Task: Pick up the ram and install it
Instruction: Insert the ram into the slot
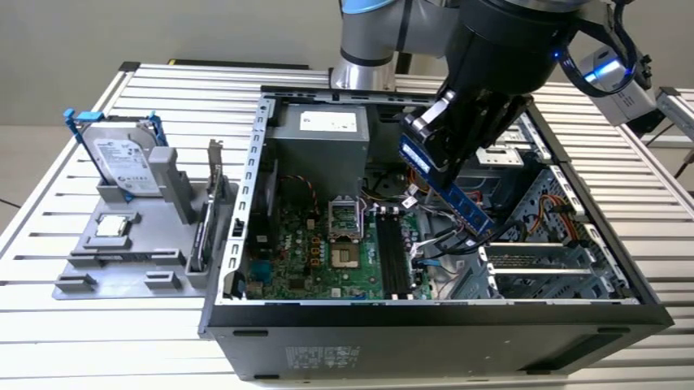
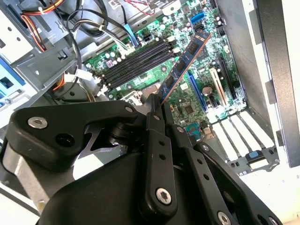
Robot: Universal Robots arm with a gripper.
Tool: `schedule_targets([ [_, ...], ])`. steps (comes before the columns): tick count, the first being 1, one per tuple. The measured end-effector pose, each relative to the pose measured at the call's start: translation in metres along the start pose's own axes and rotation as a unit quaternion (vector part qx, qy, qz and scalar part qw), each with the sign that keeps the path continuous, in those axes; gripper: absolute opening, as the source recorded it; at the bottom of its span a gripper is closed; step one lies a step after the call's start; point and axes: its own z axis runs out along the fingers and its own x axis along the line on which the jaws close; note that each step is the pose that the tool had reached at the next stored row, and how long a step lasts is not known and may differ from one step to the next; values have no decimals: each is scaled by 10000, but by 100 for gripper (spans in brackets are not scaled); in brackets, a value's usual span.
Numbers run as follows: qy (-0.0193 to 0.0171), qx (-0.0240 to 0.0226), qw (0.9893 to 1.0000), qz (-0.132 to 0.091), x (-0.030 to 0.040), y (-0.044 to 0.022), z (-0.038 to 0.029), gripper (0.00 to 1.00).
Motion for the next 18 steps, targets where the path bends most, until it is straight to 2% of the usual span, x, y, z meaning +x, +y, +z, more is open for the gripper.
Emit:
schedule_targets([
  [8,-3,-1,10000,88,1,0,0,0],
  [18,-11,-4,9995,313,0,0,0,0],
])
